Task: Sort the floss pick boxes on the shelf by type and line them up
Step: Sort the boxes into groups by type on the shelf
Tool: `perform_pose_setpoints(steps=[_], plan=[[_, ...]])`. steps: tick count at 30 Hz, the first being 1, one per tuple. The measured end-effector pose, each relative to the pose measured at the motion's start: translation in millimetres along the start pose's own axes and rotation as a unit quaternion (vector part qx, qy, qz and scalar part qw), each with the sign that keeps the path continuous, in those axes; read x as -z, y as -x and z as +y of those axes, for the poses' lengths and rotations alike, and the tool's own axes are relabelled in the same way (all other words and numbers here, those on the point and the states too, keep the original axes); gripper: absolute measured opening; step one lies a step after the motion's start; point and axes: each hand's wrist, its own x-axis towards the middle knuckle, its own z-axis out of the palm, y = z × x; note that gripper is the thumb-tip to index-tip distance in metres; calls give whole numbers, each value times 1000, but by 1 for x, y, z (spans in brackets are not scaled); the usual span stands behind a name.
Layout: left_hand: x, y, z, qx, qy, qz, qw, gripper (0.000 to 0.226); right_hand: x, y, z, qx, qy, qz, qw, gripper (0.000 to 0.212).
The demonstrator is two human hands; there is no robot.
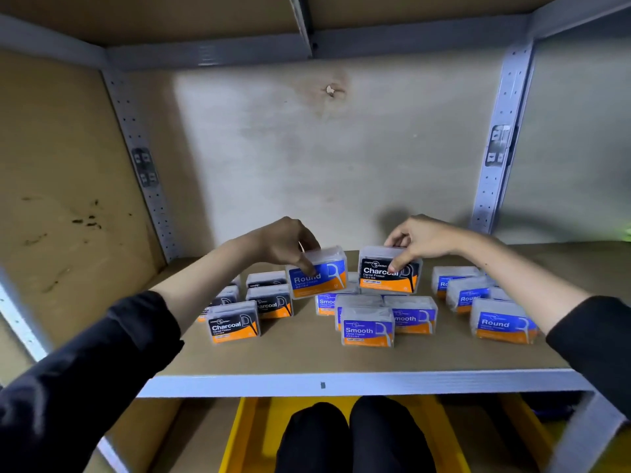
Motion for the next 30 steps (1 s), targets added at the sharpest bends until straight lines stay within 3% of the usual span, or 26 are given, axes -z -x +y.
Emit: perform_pose_setpoints(steps=[9,15,30], plan=[[15,28,-37,46,-18,-4,999,43,-43,-29,-39,51,-22,-27,998,38],[26,46,-63,92,-24,2,995,46,-95,-56,-71,64,22,-55,996,56],[24,52,-91,126,-9,-5,992,47,-168,-94,-94,89,32,-82,992,54]])
